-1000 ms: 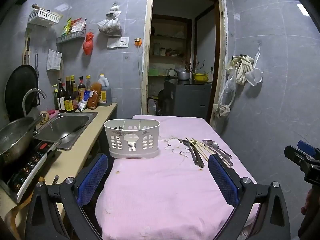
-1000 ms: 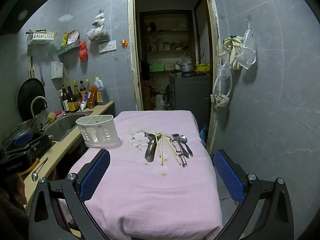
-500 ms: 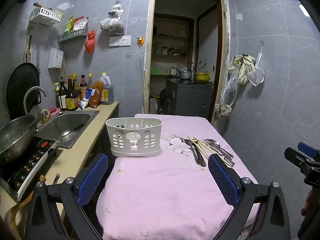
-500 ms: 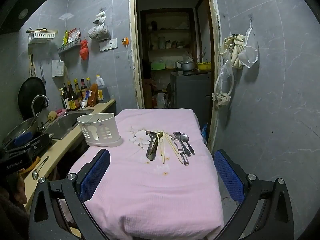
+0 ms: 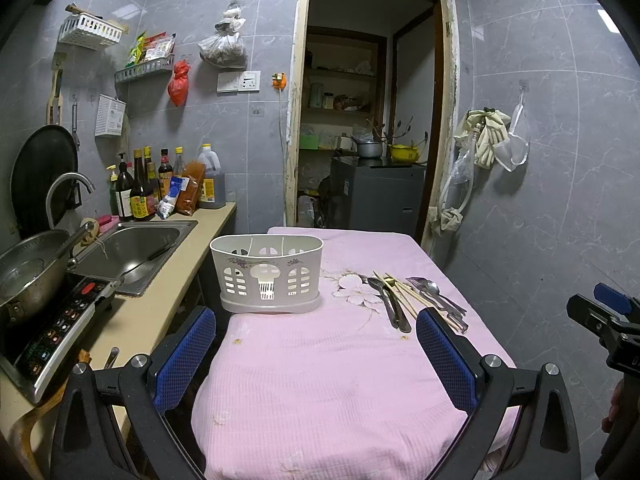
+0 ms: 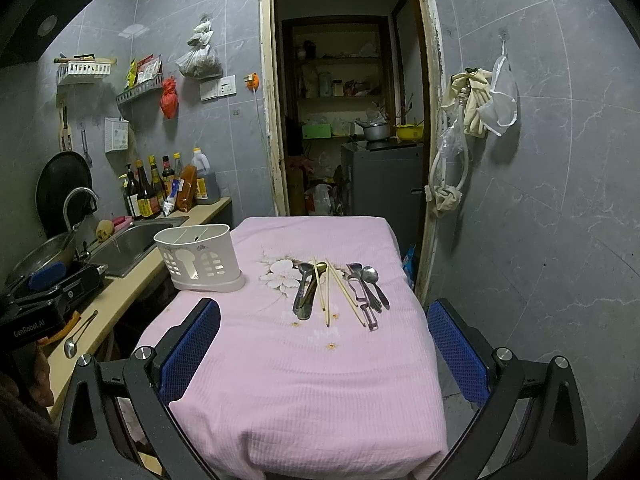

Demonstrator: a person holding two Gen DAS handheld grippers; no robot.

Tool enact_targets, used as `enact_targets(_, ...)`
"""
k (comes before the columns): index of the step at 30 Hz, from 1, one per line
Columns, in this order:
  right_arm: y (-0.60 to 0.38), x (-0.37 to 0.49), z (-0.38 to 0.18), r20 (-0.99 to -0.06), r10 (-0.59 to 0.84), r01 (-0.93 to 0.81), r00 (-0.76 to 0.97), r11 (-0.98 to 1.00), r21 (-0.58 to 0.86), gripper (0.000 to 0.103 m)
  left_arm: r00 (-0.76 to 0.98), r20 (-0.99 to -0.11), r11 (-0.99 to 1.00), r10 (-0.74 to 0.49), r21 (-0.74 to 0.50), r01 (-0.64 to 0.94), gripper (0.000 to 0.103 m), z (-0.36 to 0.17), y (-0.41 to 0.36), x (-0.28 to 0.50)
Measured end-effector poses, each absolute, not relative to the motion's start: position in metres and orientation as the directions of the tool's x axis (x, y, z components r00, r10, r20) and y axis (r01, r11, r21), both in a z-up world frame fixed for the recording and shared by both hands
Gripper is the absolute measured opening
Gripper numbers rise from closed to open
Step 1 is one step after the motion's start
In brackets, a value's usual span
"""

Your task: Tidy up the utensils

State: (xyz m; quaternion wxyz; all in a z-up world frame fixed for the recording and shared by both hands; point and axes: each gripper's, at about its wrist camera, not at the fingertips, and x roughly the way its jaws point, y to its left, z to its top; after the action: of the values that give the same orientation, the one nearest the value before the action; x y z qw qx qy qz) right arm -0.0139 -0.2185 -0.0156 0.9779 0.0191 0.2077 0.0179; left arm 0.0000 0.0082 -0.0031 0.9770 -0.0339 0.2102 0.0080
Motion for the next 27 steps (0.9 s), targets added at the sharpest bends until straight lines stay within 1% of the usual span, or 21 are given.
enact_targets(27, -0.2129, -0.0146, -0.0201, -0.409, 0.044, -0.030, 0.912, 0.999, 0.042, 0.102, 0.910, -0.414, 0.998, 0.002, -0.063, -0.031, 0.101, -0.0023, 0.0082, 0.0004)
